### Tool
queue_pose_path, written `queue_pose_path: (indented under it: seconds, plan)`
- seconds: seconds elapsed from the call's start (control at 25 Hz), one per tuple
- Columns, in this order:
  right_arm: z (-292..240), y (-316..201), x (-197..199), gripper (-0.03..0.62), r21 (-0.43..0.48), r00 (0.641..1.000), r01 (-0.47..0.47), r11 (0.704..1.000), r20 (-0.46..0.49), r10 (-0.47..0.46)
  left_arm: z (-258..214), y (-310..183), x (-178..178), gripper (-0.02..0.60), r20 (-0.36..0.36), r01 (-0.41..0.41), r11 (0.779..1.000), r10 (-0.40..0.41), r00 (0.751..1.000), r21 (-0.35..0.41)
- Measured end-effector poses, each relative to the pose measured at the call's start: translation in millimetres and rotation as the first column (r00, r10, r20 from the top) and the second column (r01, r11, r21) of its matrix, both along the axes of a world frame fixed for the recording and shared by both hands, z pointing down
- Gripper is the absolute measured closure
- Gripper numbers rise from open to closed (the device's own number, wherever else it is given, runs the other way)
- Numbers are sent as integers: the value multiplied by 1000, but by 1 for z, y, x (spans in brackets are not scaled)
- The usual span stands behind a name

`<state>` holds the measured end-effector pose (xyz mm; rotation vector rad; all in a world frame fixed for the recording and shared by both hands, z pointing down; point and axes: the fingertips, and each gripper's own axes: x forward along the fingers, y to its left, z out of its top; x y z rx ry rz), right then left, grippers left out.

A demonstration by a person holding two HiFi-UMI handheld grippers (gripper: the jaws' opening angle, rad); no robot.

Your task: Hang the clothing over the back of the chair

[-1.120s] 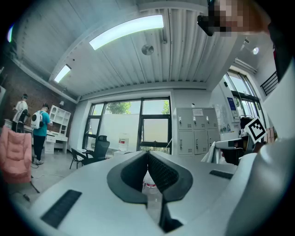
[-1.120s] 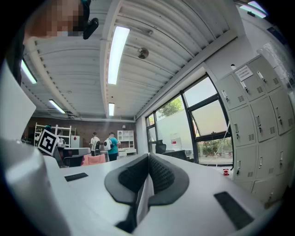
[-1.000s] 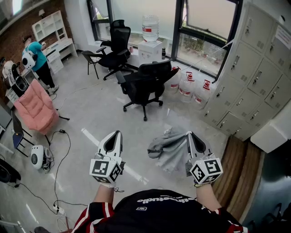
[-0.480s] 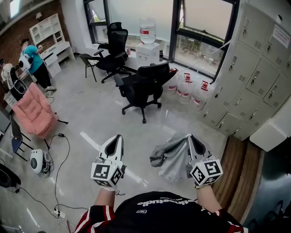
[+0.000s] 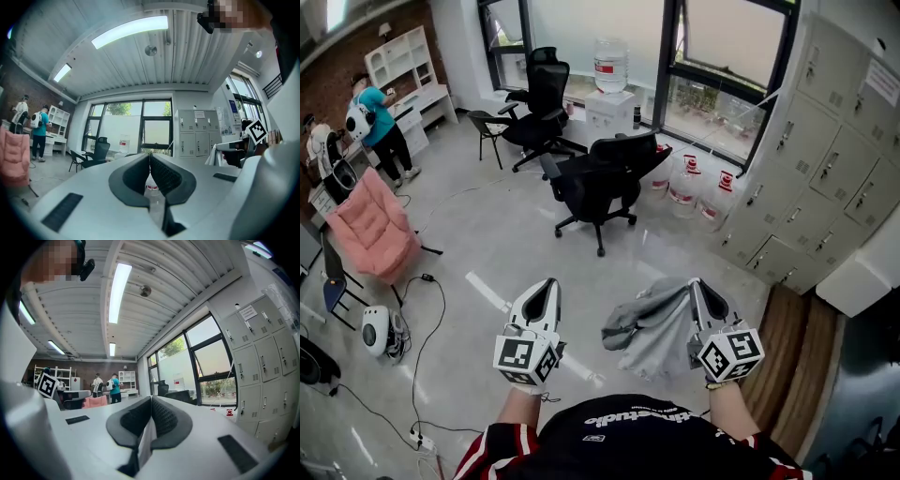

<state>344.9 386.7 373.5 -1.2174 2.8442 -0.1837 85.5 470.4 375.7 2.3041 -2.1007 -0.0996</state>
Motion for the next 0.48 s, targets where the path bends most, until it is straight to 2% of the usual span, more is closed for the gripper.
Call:
queue_pose_path:
  seconds: [0.28, 0.48]
  plan:
    - [0, 12, -35, 579, 12, 1000, 19, 1000, -21, -19, 3, 9, -24, 557, 6, -18, 1000, 18, 1000, 6]
    - [6, 14, -44, 579, 11, 999, -7, 1000, -32, 8, 10, 18, -38, 557, 0, -31, 1000, 31, 1000, -1]
